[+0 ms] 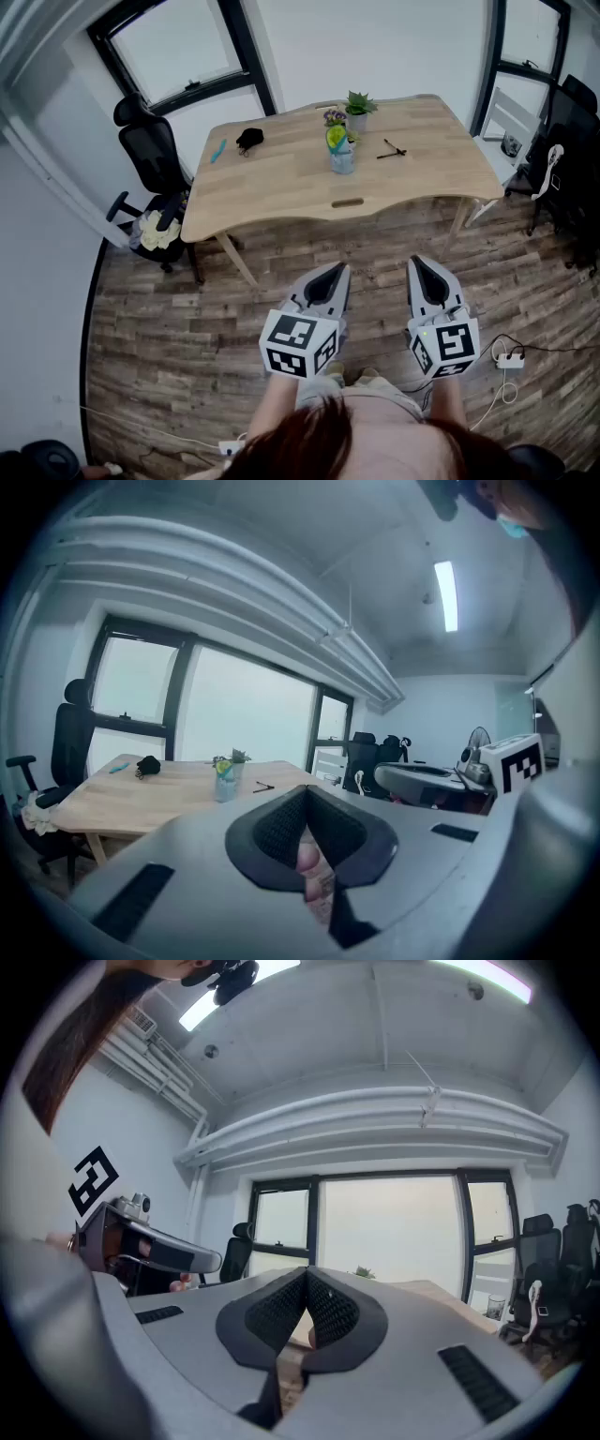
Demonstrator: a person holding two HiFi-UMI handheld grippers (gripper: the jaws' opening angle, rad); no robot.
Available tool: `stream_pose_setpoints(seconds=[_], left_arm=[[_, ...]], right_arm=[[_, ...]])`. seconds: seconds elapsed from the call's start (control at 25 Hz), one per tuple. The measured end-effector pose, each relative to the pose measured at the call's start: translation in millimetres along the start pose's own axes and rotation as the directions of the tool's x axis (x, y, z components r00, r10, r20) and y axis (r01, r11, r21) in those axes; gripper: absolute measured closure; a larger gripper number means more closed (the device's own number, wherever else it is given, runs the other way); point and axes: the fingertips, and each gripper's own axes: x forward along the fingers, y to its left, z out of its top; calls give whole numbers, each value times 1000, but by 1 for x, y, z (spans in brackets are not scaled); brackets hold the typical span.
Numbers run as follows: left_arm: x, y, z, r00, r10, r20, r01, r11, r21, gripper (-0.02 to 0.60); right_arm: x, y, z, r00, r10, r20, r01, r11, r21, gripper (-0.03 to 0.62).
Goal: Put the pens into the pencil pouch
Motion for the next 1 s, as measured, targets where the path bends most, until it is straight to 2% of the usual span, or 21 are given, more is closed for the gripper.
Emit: stream_pose_setpoints(seconds=[0.28,0.56,0.76,1.0], left_arm=[[16,-11,-2,999,32,4,-32,999,-4,580],[26,-25,-11,999,46,-6,-47,999,-16,580],[36,-23,-15,997,78,-27,-77,996,46,580],[55,-6,-5,997,79,-22,-78,994,75,580]], right_arm=[[-3,-22,-5,1000,1,-10,-1,1000,-17,594],[-8,-35,-11,999,44,17,-45,997,63,594],[1,-43,-15,999,43,23,-45,993,105,594],[23,-49,-16,999,35,27,-38,992,118,594]])
